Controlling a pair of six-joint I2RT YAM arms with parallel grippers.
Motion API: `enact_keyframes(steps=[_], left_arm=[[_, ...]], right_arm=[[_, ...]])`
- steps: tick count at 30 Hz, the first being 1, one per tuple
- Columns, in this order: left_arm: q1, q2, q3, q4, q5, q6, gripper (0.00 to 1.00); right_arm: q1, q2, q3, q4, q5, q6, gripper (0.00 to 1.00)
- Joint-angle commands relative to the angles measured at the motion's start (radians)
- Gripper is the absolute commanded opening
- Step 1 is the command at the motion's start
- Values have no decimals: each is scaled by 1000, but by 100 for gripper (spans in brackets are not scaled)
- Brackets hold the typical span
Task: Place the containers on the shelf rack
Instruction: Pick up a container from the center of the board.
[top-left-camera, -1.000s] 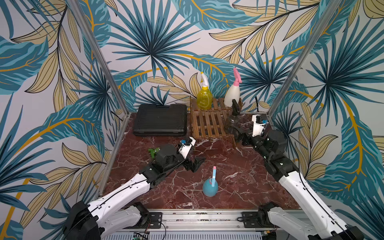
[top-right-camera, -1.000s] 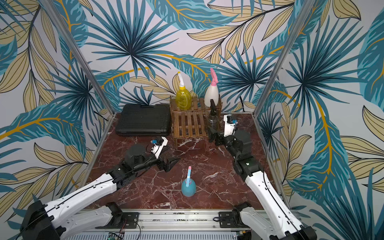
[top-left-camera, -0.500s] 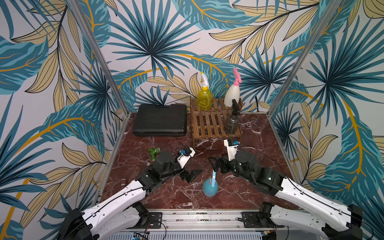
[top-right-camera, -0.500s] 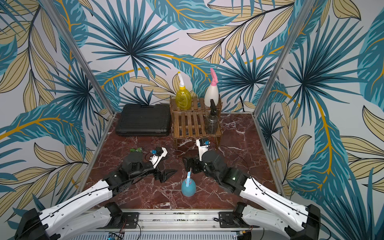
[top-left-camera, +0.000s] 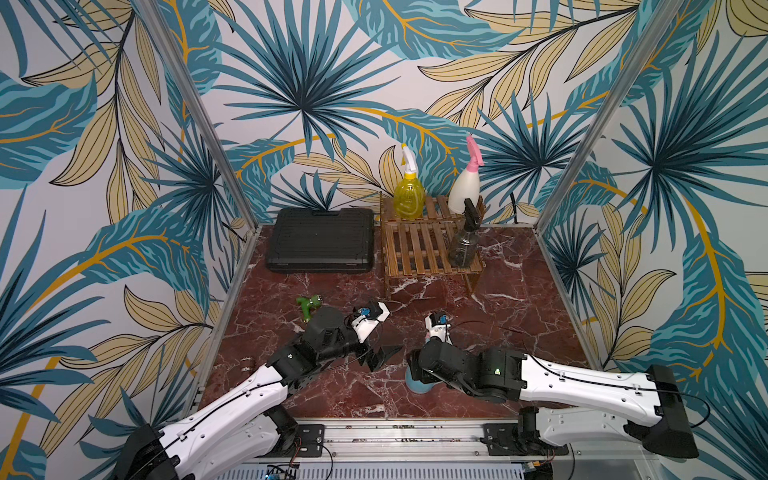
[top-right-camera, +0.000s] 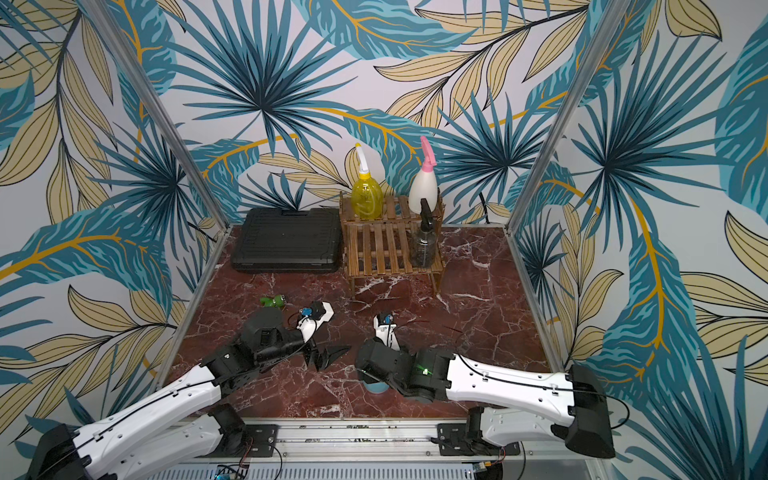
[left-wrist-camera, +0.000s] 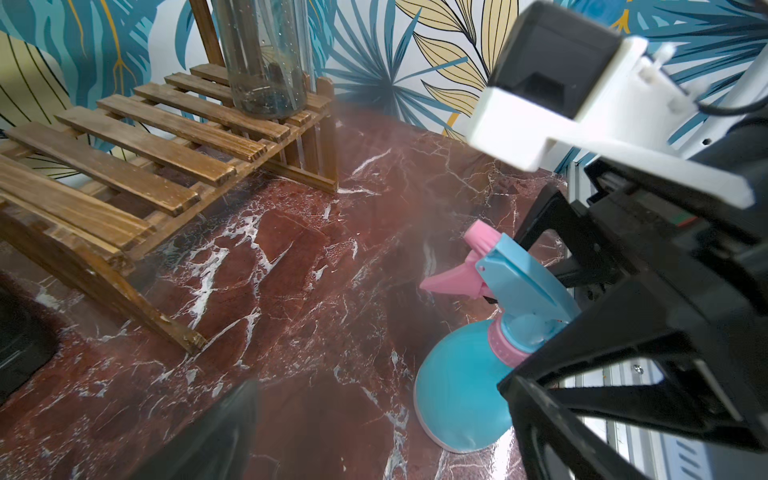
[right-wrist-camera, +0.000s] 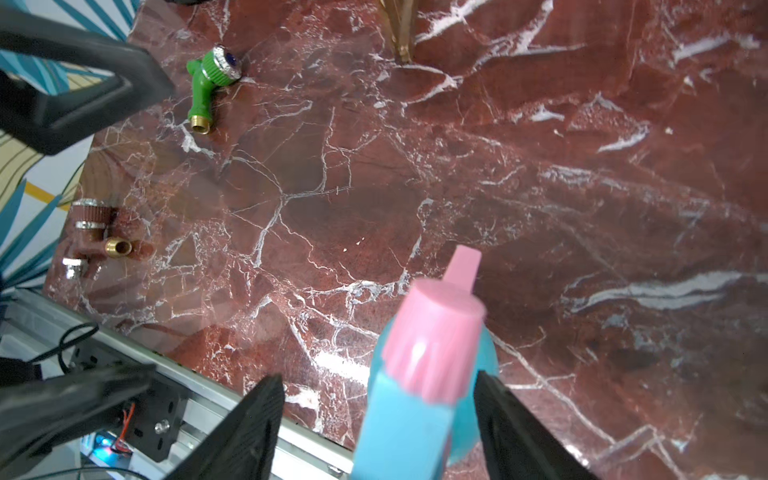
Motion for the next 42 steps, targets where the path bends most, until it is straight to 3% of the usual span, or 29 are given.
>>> enact_keyframes(steps=[1,11,18,25,29,36,42], left_arm=[[0,-11,-8,4,-4,17,100],[0,-25,-13,-13,9,35,100],[-31,13,-61,124,32,64,100],[-48,136,-76,267,1,110,100],[-49,210,-102,408,-13,99,100],[-49,322,-51,421,124,74,100],[-49,368,-42,432,89,112,100]], right_arm=[[5,19,3,-47,37,49,67],[6,9,-9,-70,50,45,30],[-34,-17,42,-20,75,-152,18],[-234,-42,75,115,-211,-433,16],[-373,-50,105,142,-476,-551,16],[-537,-41,181,81,-696,-646,16],[-651,-29,215,70,-877,-677,16]])
